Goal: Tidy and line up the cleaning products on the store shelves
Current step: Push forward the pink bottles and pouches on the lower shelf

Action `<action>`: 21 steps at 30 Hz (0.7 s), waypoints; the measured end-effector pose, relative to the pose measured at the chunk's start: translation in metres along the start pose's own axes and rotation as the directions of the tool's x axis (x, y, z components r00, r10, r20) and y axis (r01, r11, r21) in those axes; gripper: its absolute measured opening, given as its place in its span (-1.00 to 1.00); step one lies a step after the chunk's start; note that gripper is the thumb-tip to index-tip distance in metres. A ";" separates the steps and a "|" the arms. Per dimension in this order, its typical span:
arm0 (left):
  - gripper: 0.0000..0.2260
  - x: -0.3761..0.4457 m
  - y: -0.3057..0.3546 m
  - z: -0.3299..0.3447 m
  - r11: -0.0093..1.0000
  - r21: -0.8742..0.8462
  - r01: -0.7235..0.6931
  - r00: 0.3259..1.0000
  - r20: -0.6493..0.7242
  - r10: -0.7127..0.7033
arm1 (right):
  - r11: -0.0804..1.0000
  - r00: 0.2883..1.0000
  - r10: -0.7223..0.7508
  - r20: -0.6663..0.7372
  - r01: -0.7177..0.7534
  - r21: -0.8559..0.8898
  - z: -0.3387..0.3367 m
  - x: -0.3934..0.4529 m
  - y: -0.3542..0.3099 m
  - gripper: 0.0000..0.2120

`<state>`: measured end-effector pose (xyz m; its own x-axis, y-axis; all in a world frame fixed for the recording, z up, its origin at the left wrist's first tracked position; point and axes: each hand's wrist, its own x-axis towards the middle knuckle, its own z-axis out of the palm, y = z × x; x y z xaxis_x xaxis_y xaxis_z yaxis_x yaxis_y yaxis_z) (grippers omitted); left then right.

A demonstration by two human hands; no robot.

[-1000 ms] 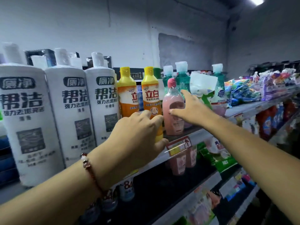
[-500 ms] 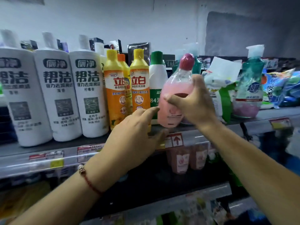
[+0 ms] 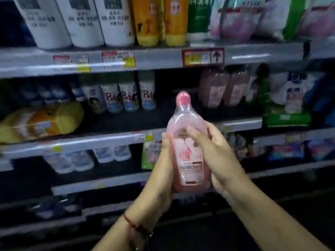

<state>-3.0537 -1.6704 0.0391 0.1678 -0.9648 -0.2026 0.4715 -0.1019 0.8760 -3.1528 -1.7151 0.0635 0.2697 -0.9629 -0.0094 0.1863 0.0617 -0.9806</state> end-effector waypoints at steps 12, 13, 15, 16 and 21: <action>-0.34 -0.053 -0.103 -0.086 0.917 -0.200 0.345 0.906 -0.183 -0.381 | 0.949 0.970 0.239 0.042 -0.225 -0.220 0.005 -0.094 0.120 -0.49; -0.34 -0.056 -0.103 -0.089 0.909 -0.214 0.357 0.901 -0.179 -0.396 | 0.946 0.969 0.243 0.035 -0.229 -0.231 0.006 -0.097 0.120 -0.49; -0.32 -0.059 -0.104 -0.094 0.892 -0.246 0.379 0.888 -0.174 -0.426 | 0.939 0.966 0.255 0.030 -0.240 -0.245 0.008 -0.102 0.120 -0.57; -0.31 -0.061 -0.104 -0.096 0.885 -0.257 0.388 0.883 -0.172 -0.437 | 0.937 0.965 0.260 0.033 -0.244 -0.250 0.009 -0.104 0.120 -0.62; -0.31 -0.073 -0.107 -0.103 0.893 -0.231 0.385 0.884 -0.184 -0.429 | 0.935 0.954 0.295 0.050 -0.277 -0.220 0.005 -0.112 0.123 -0.63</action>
<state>-3.0270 -1.5635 -0.0850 0.1050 -0.7649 -0.6355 0.6861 -0.4069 0.6031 -3.1553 -1.5980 -0.0551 0.3593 -0.8876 -0.2883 -0.1082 0.2672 -0.9575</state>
